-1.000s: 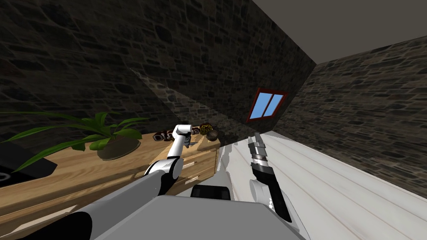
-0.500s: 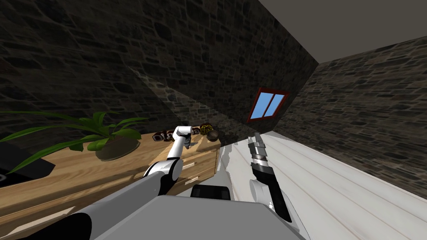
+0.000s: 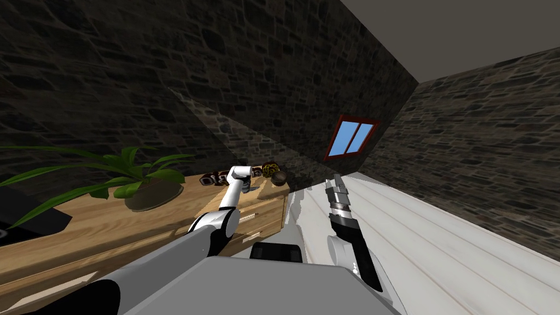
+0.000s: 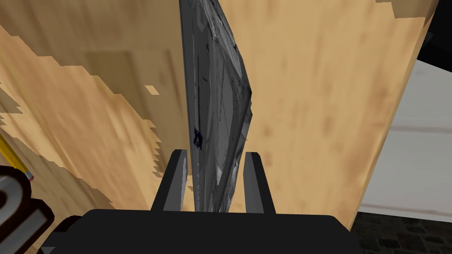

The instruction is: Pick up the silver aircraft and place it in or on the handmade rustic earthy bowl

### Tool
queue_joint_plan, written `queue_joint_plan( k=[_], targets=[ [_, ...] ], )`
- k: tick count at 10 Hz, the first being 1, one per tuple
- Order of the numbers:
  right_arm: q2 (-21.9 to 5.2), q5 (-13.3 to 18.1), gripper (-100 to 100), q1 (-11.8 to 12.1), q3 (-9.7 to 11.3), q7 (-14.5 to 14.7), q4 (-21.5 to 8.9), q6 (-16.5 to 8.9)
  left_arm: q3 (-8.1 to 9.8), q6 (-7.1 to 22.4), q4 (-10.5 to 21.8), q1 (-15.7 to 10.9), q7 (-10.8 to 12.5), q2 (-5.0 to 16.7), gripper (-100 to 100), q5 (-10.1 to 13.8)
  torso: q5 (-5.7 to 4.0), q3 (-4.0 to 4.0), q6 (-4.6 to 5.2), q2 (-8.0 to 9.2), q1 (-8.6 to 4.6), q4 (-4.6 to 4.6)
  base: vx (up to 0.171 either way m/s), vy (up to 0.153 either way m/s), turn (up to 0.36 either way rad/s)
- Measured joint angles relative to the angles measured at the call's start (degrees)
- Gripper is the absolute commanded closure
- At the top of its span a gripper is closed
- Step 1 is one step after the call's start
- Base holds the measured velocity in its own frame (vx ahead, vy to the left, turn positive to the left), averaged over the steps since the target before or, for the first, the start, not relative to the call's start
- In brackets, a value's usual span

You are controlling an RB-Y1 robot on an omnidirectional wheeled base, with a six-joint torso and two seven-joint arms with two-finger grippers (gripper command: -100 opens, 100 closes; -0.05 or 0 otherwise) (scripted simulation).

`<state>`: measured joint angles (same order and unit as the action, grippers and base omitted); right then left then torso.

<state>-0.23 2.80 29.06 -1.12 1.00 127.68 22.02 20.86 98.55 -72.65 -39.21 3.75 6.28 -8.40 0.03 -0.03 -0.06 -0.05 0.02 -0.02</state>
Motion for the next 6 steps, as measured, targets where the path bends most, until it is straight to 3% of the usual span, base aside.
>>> queue_joint_plan(
  k=[1,2,3,5,6],
  targets=[
    [0.00,0.00,0,0.00,0.00,0.00,0.00,0.00,0.00,-0.01,0.00,0.00,0.00,0.00,100,0.00,0.00,0.00,0.00,0.00,0.00,0.00,0.000,0.000,0.000],
    [0.00,0.00,0,0.00,0.00,0.00,0.00,0.00,0.00,-0.01,0.00,0.00,0.00,0.00,0,0.00,0.00,0.00,0.00,-0.01,0.00,0.00,0.000,0.000,0.000],
    [0.00,0.00,0,0.00,0.00,0.00,0.00,0.00,0.00,-0.01,0.00,0.00,0.00,0.00,100,0.00,0.00,0.00,0.00,-0.01,0.00,0.00,-0.014,0.000,-0.019],
    [0.00,0.00,0,0.00,0.00,0.00,0.00,0.00,0.15,2.30,-1.97,-0.58,-0.14,-0.04,100,-0.30,-0.02,0.06,0.00,0.09,-0.02,0.03,-0.012,0.003,-0.012],
    [0.00,0.00,0,0.00,0.00,0.00,0.00,0.00,0.15,2.64,-2.17,-0.61,-0.16,-0.06,0,-0.32,0.00,0.03,0.00,0.06,-0.01,0.01,0.000,0.000,0.000]
  ],
)
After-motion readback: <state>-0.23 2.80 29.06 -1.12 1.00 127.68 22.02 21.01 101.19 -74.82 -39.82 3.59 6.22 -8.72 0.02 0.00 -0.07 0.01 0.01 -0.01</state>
